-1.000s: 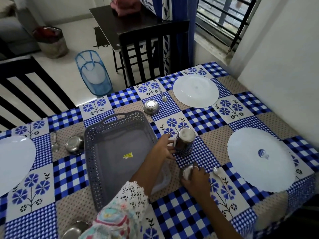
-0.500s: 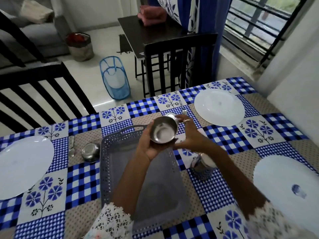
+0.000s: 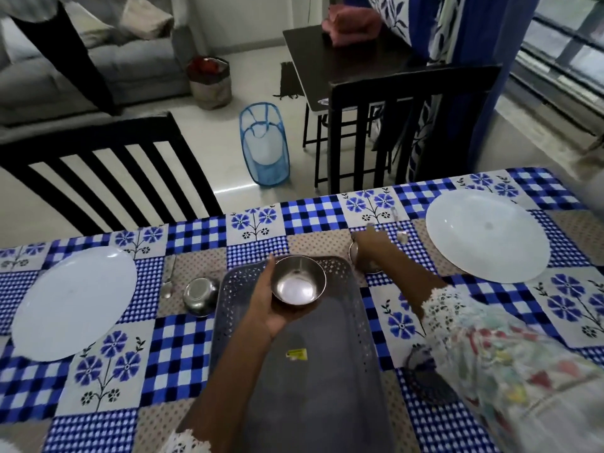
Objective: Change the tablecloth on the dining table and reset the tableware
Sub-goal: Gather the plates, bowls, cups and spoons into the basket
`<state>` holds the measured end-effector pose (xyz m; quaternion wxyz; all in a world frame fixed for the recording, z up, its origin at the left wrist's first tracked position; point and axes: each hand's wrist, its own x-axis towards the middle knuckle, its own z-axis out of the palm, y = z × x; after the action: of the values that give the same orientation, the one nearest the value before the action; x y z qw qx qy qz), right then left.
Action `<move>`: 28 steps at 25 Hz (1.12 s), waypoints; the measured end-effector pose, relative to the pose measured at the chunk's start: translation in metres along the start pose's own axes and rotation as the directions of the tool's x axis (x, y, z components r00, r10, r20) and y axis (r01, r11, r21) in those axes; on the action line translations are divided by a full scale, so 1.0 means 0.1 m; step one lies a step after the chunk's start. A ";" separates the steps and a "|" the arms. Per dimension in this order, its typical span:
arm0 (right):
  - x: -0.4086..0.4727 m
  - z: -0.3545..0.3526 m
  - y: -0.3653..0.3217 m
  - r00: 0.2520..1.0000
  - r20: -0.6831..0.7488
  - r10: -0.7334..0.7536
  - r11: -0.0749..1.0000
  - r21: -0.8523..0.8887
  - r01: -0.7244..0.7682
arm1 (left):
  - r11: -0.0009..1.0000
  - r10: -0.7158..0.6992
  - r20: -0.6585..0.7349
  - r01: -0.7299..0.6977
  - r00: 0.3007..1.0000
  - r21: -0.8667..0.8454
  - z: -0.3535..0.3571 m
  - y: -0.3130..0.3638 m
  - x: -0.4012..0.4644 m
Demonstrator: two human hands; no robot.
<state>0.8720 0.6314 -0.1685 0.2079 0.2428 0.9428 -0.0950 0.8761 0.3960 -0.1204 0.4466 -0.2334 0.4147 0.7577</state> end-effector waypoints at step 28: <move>-0.94 0.44 -3.36 0.918 -0.212 -0.336 0.629 0.674 0.386 | 0.933 0.204 -0.184 -0.248 0.962 -0.260 -2.37 0.68 -1.19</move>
<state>0.7953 0.2898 -0.1402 0.0451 0.1125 0.8697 -0.4785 0.8715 0.1227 -0.1351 0.2855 -0.3027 0.3602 0.8349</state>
